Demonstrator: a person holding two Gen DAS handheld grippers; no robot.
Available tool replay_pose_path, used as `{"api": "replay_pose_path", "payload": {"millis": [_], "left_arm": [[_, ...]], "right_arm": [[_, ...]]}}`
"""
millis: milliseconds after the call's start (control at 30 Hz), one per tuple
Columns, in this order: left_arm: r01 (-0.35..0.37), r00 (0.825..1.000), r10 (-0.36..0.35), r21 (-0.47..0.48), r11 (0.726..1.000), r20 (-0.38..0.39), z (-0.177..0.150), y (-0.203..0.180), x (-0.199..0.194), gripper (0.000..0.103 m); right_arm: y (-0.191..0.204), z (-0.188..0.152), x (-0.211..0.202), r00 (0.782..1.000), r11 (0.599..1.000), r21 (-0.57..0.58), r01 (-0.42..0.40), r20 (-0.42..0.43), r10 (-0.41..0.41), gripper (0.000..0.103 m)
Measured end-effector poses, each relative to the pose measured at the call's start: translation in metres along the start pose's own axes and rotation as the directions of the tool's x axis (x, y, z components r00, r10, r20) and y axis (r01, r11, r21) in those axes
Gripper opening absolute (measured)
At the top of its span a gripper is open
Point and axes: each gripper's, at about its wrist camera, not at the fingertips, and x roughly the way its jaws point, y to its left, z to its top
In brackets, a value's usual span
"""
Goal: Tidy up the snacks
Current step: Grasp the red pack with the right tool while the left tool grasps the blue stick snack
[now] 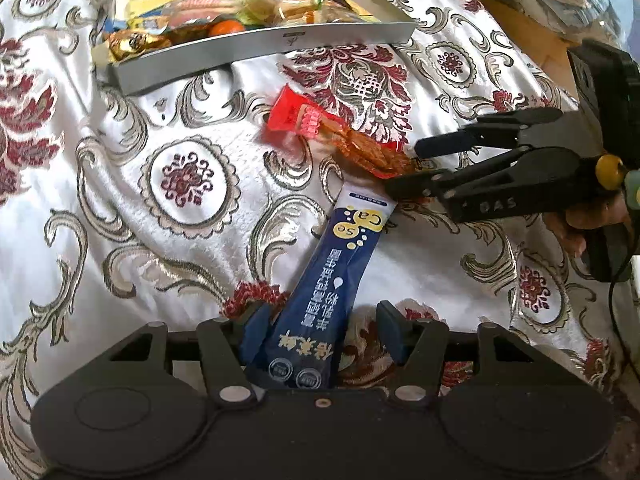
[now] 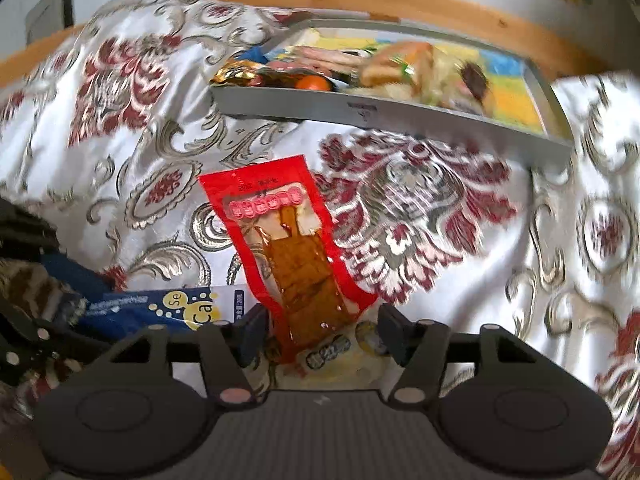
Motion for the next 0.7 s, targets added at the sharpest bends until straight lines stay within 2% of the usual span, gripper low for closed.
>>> {"api": "replay_pose_path", "payload": {"millis": [100, 267, 367, 467, 533, 600, 700], "left_arm": [[-0.005, 1.0, 0.005, 0.018, 1.0, -0.003, 0.004, 0.0, 0.005, 0.065], [0.009, 1.0, -0.009, 0.003, 1.0, 0.006, 0.013, 0.006, 0.011, 0.065], [-0.004, 1.0, 0.004, 0.005, 1.0, 0.013, 0.016, 0.007, 0.014, 0.065], [-0.021, 1.0, 0.021, 0.017, 1.0, 0.017, 0.017, 0.004, 0.016, 0.066], [-0.031, 0.999, 0.031, 0.025, 0.999, 0.015, 0.017, 0.002, 0.017, 0.064], [-0.052, 0.999, 0.052, 0.022, 0.998, 0.011, 0.017, 0.002, 0.016, 0.054], [-0.057, 0.998, 0.057, -0.015, 0.998, -0.003, 0.018, 0.006, 0.014, 0.047]], "right_arm": [[0.007, 0.004, 0.005, 1.0, 0.999, -0.054, 0.006, 0.016, -0.006, 0.079], [0.004, 0.012, 0.023, 0.999, 0.997, -0.067, -0.029, 0.015, 0.03, 0.085], [-0.001, 0.015, 0.033, 0.999, 0.998, -0.035, -0.045, 0.007, 0.046, 0.087], [-0.006, 0.015, 0.037, 0.998, 0.998, 0.035, -0.059, 0.004, 0.059, 0.085], [-0.006, 0.014, 0.035, 0.998, 0.997, 0.037, -0.063, 0.002, 0.063, 0.08], [-0.005, 0.013, 0.031, 0.997, 0.997, 0.029, -0.07, -0.007, 0.071, 0.074], [-0.002, 0.012, 0.023, 0.997, 0.998, 0.019, -0.066, -0.032, 0.067, 0.066]]}}
